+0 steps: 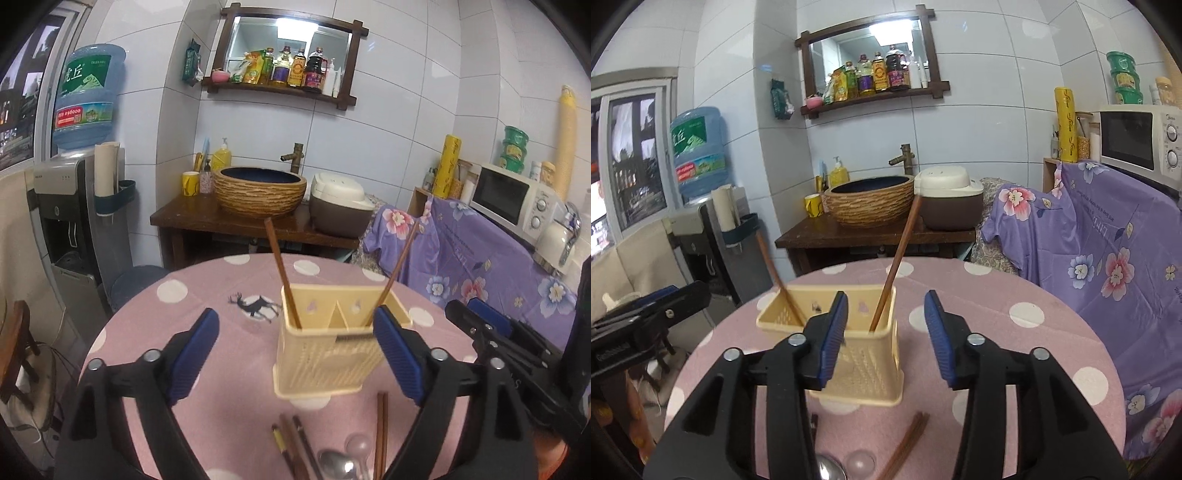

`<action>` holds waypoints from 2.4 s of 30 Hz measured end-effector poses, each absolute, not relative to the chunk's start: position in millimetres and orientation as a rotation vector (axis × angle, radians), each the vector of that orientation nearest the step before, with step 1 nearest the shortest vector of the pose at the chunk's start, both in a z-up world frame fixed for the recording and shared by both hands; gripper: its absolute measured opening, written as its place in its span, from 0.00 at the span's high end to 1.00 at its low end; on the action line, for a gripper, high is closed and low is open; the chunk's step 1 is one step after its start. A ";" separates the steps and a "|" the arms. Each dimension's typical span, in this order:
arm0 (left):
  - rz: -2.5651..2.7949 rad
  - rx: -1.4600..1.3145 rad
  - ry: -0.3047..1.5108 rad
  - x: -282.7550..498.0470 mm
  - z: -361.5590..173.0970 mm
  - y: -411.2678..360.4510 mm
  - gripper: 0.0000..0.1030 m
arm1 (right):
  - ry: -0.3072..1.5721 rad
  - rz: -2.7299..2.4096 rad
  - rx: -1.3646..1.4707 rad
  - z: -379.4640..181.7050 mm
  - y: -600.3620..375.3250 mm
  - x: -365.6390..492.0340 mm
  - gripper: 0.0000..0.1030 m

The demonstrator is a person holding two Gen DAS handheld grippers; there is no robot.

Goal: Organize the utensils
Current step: 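Grasp the wooden-handled spoon by its handle with the left tool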

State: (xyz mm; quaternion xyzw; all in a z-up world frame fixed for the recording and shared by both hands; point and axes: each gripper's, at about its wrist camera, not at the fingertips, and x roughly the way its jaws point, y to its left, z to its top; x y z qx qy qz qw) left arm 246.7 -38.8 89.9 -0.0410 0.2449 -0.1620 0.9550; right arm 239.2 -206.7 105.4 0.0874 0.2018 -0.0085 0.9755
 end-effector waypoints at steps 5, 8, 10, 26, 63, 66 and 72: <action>-0.315 -0.097 0.515 219.1 59.6 -16.7 0.07 | 0.478 -0.004 0.136 71.2 -202.1 204.7 0.48; -0.280 -0.072 0.525 204.0 37.4 -10.7 0.05 | 0.511 -0.014 0.109 47.4 -198.3 186.1 0.46; -0.273 -0.063 0.545 195.4 19.4 -7.7 0.05 | 0.537 -0.022 0.099 29.8 -196.1 174.7 0.45; -0.356 0.037 0.793 178.4 -49.6 -24.0 0.37 | 0.649 -0.103 0.072 -25.8 -197.0 138.4 0.42; -0.332 -0.082 0.893 221.6 -49.2 -26.3 0.84 | 0.803 0.394 0.024 -22.3 -151.5 177.6 0.50; -0.323 -0.102 0.892 221.5 -48.2 -17.5 0.84 | 0.858 0.461 -0.011 -30.5 -138.7 192.5 0.58; -0.325 -0.116 0.896 222.3 -50.5 -14.2 0.84 | 0.945 0.432 -0.059 -44.6 -127.2 208.5 0.59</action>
